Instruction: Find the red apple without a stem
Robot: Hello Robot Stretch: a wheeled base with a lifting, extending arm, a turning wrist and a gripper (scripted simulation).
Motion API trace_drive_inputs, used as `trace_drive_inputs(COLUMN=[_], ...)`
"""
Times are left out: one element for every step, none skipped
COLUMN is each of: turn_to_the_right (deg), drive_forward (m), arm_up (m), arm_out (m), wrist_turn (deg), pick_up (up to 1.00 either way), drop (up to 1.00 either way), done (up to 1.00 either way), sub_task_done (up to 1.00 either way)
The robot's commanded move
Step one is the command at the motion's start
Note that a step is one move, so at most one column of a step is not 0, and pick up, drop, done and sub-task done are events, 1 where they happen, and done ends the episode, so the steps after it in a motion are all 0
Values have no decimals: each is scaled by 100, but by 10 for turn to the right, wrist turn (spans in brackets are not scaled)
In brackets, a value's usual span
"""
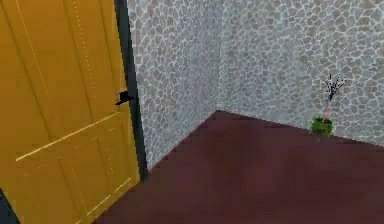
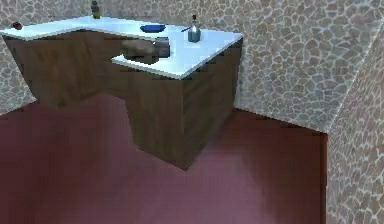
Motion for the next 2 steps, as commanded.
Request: trace_drive_inputs(turn_to_the_right=[450,0], drive_forward=[0,100], arm_up=[0,0], arm_out=[0,0], wrist_turn=[0,0], pick_up=[0,0], drop=[0,0], done=[0,0], sub_task_done=[0,0])
